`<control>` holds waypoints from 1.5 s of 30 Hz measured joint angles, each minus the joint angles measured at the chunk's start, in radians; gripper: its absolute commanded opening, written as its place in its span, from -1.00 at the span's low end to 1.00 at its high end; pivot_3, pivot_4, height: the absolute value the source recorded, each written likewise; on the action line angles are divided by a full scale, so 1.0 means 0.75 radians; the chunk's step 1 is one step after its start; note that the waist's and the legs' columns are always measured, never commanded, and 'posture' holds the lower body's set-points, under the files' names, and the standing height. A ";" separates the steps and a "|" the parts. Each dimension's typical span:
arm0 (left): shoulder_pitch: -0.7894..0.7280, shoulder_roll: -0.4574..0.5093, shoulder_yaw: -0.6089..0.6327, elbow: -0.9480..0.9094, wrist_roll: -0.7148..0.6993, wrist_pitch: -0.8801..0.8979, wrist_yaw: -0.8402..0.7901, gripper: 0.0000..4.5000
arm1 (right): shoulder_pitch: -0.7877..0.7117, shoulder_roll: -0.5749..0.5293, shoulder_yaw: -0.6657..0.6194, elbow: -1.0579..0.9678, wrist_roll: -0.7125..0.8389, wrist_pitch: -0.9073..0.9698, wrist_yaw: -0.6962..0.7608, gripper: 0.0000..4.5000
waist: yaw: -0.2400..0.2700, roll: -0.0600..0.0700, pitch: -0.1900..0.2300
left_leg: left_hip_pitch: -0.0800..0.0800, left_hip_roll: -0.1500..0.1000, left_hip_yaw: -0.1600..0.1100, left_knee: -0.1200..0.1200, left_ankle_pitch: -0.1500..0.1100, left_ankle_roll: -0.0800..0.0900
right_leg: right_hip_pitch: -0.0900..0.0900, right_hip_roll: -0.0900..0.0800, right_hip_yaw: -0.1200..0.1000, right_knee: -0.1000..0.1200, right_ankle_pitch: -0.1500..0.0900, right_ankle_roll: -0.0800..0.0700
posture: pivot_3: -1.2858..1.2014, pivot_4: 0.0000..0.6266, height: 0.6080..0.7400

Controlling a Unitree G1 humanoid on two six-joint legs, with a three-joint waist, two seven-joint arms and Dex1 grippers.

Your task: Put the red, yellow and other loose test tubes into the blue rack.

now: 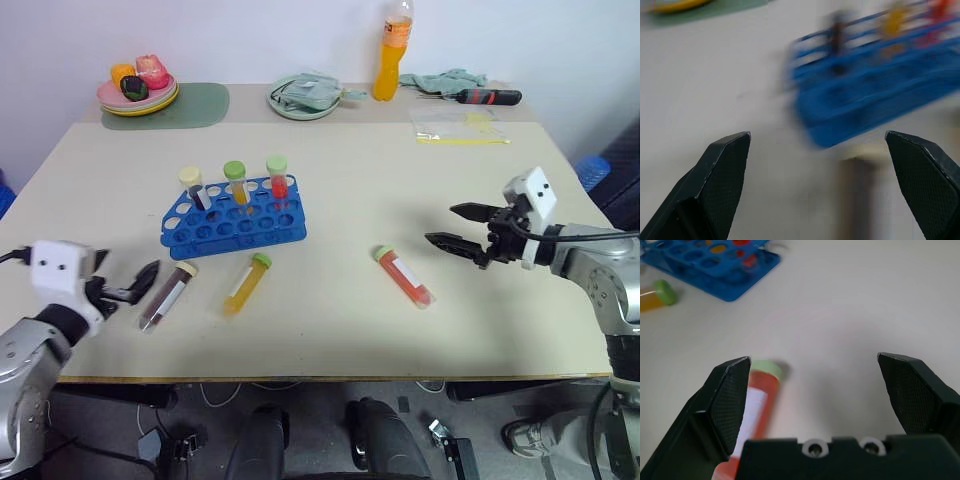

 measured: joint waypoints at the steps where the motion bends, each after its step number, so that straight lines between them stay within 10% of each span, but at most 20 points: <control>1: -0.019 -0.007 -0.048 -0.015 -0.006 -0.001 -0.014 0.97 | -0.020 0.000 0.036 -0.060 0.014 0.087 -0.025 1.00 | 0.001 0.000 0.000 | 0.000 0.000 0.000 0.000 0.000 0.000 | 0.000 0.000 0.000 0.000 0.000 0.000 | 0.03 -0.52 1.00; 9: -0.222 -0.114 -0.580 -0.037 0.071 -0.053 -0.088 0.97 | -0.387 0.207 0.224 -0.246 0.096 1.017 -0.463 1.00 | 0.010 0.000 0.000 | -0.002 -0.001 -0.002 0.001 0.000 0.000 | -0.001 0.000 -0.001 0.000 0.001 -0.001 | 0.03 -0.52 1.00; 26: -0.222 -0.177 -0.786 0.004 0.163 -0.145 -0.115 0.97 | -0.642 0.145 0.605 0.177 0.947 1.074 -1.391 1.00 | -0.004 0.001 0.000 | -0.004 0.000 0.000 0.001 -0.003 0.006 | -0.003 0.001 0.000 -0.002 0.001 0.000 | 0.03 -0.52 1.00; 33: -0.169 -0.176 -0.775 0.000 0.176 -0.174 -0.115 1.00 | -0.618 0.198 0.602 0.234 1.014 1.074 -1.630 -0.47 | -0.005 0.001 0.000 | -0.004 0.000 0.000 0.001 -0.003 0.006 | -0.003 0.001 0.000 -0.001 0.001 0.000 | 0.03 -0.52 1.00; 45: -0.159 -0.212 -0.636 0.023 0.172 -0.222 -0.038 1.00 | -0.525 0.348 0.333 -0.106 0.938 0.698 -1.454 -0.47 | -0.008 0.003 0.000 | -0.004 0.001 0.000 0.000 -0.004 0.008 | -0.004 0.003 0.000 -0.001 0.000 0.000 | 0.03 -0.52 1.00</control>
